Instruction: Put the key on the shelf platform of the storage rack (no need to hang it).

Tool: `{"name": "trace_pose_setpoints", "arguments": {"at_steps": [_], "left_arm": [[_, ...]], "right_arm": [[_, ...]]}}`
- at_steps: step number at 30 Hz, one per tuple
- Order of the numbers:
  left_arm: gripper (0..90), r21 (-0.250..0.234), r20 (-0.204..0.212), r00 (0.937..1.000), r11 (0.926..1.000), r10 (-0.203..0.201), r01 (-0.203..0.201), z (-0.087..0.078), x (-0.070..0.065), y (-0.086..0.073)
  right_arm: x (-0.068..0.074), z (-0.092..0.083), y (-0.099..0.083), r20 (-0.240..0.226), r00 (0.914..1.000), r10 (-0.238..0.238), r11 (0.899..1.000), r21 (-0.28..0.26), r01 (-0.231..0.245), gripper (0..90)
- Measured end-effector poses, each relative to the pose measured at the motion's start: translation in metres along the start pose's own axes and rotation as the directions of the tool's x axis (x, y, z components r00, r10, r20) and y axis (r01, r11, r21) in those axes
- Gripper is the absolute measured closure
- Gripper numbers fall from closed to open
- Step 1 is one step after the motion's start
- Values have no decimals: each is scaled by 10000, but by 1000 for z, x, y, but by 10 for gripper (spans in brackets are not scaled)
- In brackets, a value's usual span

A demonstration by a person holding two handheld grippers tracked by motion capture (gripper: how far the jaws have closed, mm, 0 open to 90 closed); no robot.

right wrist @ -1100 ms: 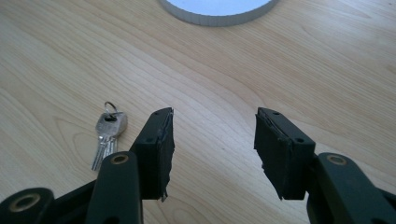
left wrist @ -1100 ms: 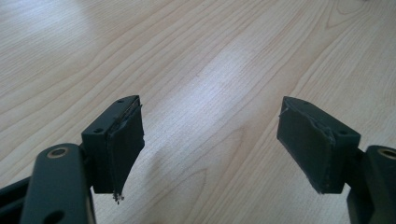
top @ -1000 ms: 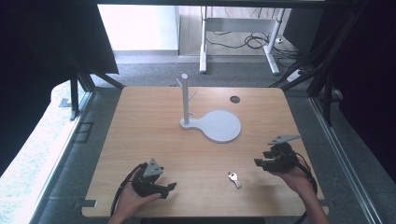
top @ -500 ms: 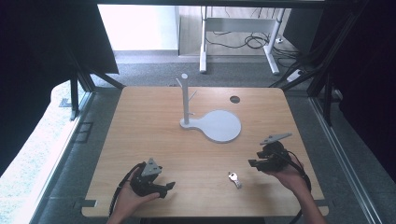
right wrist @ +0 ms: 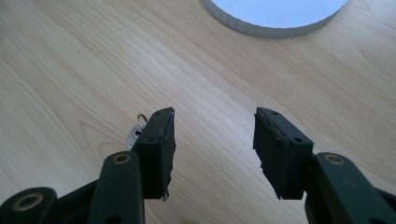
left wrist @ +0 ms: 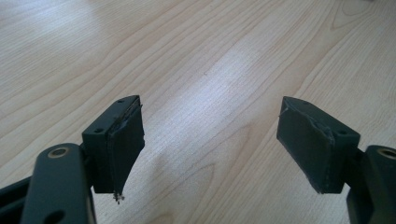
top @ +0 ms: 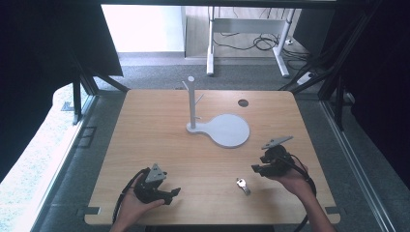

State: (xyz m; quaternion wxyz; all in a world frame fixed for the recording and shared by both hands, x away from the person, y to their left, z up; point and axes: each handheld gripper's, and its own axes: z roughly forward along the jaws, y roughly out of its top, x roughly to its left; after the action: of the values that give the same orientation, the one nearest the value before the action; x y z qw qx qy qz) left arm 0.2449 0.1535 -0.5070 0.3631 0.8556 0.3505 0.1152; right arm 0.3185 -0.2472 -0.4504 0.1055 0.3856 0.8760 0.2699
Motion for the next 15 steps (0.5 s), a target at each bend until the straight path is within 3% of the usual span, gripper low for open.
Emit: {"name": "trace_pose_setpoints", "arguments": {"at_steps": [15], "left_arm": [[233,18,-30,10000,10000,-10,10,-1,1,-1]], "right_arm": [[21,29,7,-707,9969,-345,9962,770,400,541]]}}
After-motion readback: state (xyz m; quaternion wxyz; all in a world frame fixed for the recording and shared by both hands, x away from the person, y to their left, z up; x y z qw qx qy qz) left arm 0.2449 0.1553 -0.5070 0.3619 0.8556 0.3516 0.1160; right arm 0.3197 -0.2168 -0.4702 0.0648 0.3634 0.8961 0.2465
